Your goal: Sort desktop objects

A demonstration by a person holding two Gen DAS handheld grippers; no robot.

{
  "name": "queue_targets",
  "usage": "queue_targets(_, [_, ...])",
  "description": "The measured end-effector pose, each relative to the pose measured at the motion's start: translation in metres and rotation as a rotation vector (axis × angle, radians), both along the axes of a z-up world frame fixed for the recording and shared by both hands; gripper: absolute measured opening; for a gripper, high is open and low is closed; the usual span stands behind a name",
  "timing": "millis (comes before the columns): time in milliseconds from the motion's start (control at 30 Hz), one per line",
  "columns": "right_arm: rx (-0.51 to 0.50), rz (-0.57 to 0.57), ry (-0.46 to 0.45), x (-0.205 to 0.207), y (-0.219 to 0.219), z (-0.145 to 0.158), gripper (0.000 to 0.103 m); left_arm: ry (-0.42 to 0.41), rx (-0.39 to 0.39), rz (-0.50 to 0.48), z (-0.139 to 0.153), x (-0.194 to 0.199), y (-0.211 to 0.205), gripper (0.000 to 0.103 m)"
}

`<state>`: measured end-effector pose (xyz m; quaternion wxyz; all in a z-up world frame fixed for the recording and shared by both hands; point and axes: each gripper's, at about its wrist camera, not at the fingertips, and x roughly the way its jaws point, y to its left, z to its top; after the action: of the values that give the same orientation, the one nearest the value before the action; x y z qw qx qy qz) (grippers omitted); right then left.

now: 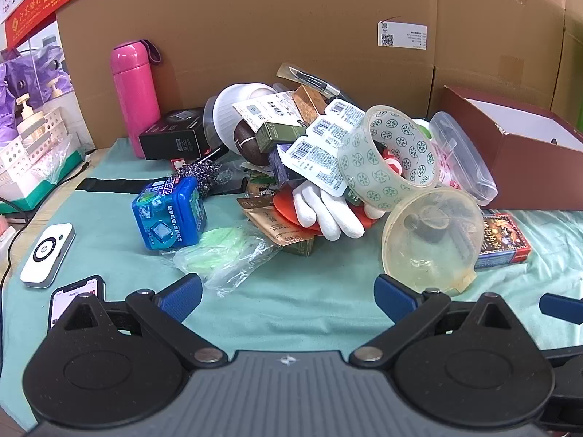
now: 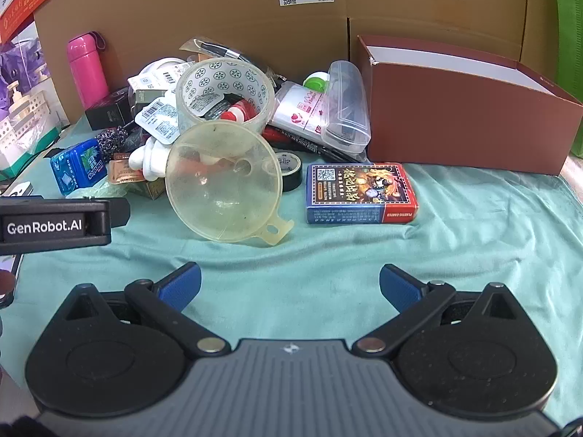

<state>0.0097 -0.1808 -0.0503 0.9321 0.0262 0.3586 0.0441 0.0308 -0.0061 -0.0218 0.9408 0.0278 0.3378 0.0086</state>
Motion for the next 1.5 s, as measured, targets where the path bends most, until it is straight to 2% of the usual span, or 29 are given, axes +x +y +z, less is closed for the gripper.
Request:
queue_targets(200, [-0.017,-0.006,-0.022,0.009,-0.003,0.001,0.101,0.009,-0.001,0.001,-0.002,0.008,-0.001,0.103])
queue_targets(433, [-0.084,-0.022,-0.048,0.020,-0.005,0.001,0.101,0.018,-0.005,-0.019,-0.004,0.017,-0.004,0.103])
queue_targets(633, [-0.014,0.026,-0.067,0.024,-0.007,0.002,0.101,0.014,-0.040,-0.061,-0.004,0.023,-0.006,0.103])
queue_targets(800, [-0.050,0.027,-0.103,0.030,-0.004,0.001,0.100,0.010,-0.057,-0.104,-0.003,0.030,-0.010,0.100])
queue_targets(867, [-0.044,0.041,-0.120,0.032,-0.004,0.002,0.091,0.016,-0.069,-0.123,-0.002,0.034,-0.012,0.087])
queue_targets(1000, [-0.022,0.072,-0.122,0.040,-0.003,0.002,0.077,0.034,-0.086,-0.163,-0.003,0.041,-0.017,0.074])
queue_targets(1067, [-0.011,0.085,-0.116,0.044,-0.001,0.001,0.066,0.042,-0.092,-0.179,-0.004,0.043,-0.019,0.061])
queue_targets(1100, [-0.006,0.090,-0.113,0.045,-0.001,0.001,0.065,0.045,-0.094,-0.184,-0.004,0.044,-0.020,0.060])
queue_targets(1200, [-0.004,0.102,-0.115,0.047,0.002,0.001,0.059,0.057,-0.102,-0.203,-0.006,0.047,-0.023,0.047])
queue_targets(1267, [-0.007,0.114,-0.113,0.048,0.004,0.001,0.054,0.065,-0.108,-0.212,-0.006,0.049,-0.024,0.031])
queue_targets(1367, [0.002,0.130,-0.108,0.050,0.007,0.000,0.044,0.077,-0.112,-0.228,-0.007,0.052,-0.027,0.018])
queue_targets(1500, [0.006,0.136,-0.095,0.052,0.008,-0.001,0.034,0.079,-0.104,-0.245,-0.010,0.053,-0.031,0.010])
